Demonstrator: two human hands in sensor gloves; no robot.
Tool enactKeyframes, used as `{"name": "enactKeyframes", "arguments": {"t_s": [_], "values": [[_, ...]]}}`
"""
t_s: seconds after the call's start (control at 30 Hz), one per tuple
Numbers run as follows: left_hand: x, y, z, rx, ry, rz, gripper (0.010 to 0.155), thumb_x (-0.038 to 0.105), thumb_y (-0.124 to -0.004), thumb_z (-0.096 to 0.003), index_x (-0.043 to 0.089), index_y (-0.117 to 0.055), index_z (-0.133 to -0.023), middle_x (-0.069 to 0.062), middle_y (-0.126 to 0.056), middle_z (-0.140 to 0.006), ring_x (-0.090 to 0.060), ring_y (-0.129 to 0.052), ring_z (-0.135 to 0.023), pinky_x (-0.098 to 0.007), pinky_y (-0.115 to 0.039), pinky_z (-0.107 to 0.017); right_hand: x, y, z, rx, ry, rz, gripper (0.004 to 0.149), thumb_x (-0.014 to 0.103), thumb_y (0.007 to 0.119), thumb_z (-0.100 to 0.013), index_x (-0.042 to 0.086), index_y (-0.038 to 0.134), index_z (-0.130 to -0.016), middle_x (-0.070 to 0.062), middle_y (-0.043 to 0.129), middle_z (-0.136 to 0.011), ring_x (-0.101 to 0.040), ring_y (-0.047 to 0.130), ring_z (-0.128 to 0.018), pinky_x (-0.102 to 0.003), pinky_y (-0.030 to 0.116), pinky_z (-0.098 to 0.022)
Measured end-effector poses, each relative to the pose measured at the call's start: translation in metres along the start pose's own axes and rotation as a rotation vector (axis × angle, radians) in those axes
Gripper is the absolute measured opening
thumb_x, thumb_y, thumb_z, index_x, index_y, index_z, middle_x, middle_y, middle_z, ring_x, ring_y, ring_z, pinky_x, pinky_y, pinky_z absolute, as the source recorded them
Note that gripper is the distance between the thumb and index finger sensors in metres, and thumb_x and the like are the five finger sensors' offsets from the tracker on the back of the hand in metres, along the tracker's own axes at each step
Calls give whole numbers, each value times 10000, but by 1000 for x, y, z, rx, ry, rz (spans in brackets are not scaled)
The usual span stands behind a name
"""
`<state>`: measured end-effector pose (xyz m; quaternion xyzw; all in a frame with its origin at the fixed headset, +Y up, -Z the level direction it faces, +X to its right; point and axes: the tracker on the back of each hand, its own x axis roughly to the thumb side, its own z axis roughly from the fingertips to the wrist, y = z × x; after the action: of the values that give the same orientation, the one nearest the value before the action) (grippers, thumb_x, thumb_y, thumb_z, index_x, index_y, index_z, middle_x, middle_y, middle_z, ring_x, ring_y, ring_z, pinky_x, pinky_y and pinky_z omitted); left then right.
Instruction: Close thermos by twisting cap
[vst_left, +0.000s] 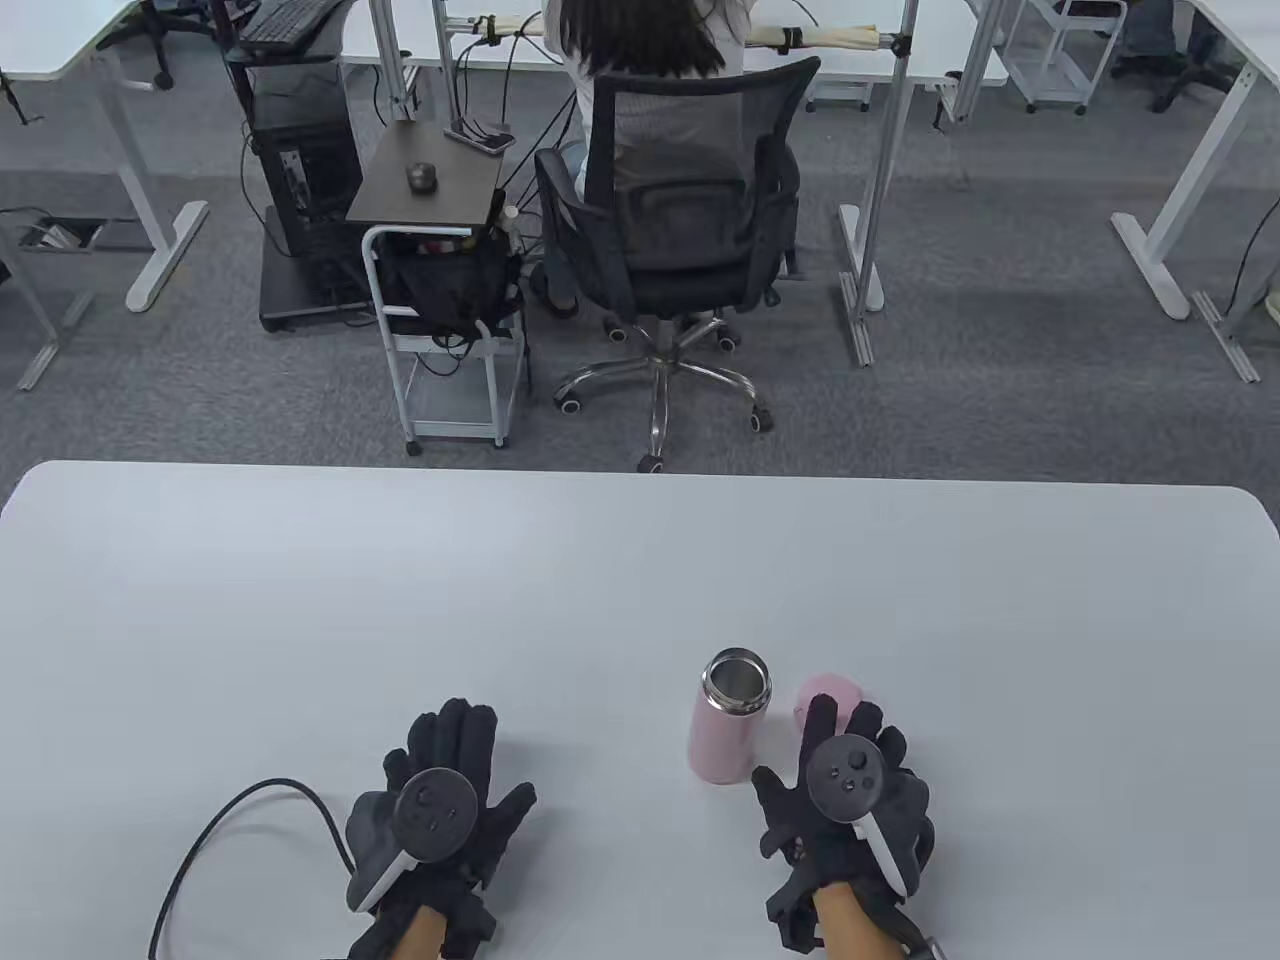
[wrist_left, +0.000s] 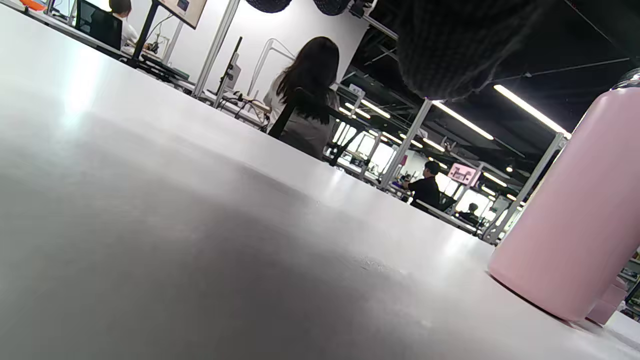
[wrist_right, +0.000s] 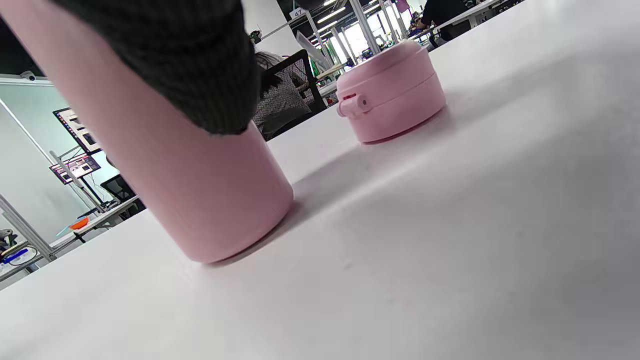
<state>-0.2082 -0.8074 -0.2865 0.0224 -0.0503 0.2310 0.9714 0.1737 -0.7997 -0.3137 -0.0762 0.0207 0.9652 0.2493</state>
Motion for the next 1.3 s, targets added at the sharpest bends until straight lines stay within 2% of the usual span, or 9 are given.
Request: {"name": "enactKeyframes", "arguments": {"t_s": [0.3, 0.37, 0.47, 0.53, 0.7, 0.93, 1.3], "values": [[2, 1, 2, 6, -8, 18, 890, 534, -801, -481, 174, -311, -1132, -208, -307, -1220, -588, -329, -1074, -776, -336, -694, 4, -5, 4, -20, -43, -32, 837, 517, 820, -567, 168, 274, -1097, -269, 122, -1080, -619, 173, -944, -772, 266, -646], [2, -1, 0, -2, -13, 23, 890, 534, -801, -480, 176, -311, -1131, -209, -305, -1220, -588, -329, -1074, -776, -336, -694, 5, -7, 5, -21, -66, -82, 868, 512, 827, -569, 130, 249, -1092, -275, 128, -1079, -620, 193, -944, -775, 271, -643], [3, -5, -1, -20, -13, 14, 889, 535, -800, -480, 178, -311, -1131, -213, -305, -1219, -586, -331, -1074, -775, -337, -695, 5, -11, 8, -118, -155, -258, 873, 467, 862, -569, 94, 260, -1081, -272, 215, -1089, -607, 266, -959, -776, 310, -646], [3, -6, -1, -31, -13, 13, 880, 535, -799, -481, 196, -315, -1134, -215, -302, -1219, -585, -329, -1075, -775, -338, -696, 7, -12, 10, -114, -203, -360, 903, 447, 882, -555, 84, 239, -1075, -269, 243, -1090, -602, 285, -962, -777, 321, -647], [4, -5, -1, -19, -15, 39, 886, 537, -797, -481, 186, -311, -1133, -223, -303, -1217, -584, -334, -1075, -774, -342, -696, 12, -8, 7, -96, -267, -477, 965, 450, 909, -512, 75, 209, -1061, -257, 260, -1085, -585, 328, -967, -767, 362, -654], [4, -7, -1, -34, -11, 36, 885, 537, -796, -481, 184, -313, -1133, -226, -310, -1215, -587, -339, -1073, -774, -348, -695, 15, 5, -8, -41, -243, -705, 990, 445, 933, -476, 53, 225, -1047, -270, 296, -1065, -571, 415, -947, -744, 431, -648], [16, -4, 0, -58, -31, 49, 884, 539, -794, -481, 189, -311, -1133, -222, -312, -1217, -581, -350, -1077, -770, -358, -700, 13, 13, -17, -28, -226, -834, 1020, 425, 968, -405, 77, 260, -1051, -235, 363, -1064, -559, 464, -936, -728, 467, -643]]}}
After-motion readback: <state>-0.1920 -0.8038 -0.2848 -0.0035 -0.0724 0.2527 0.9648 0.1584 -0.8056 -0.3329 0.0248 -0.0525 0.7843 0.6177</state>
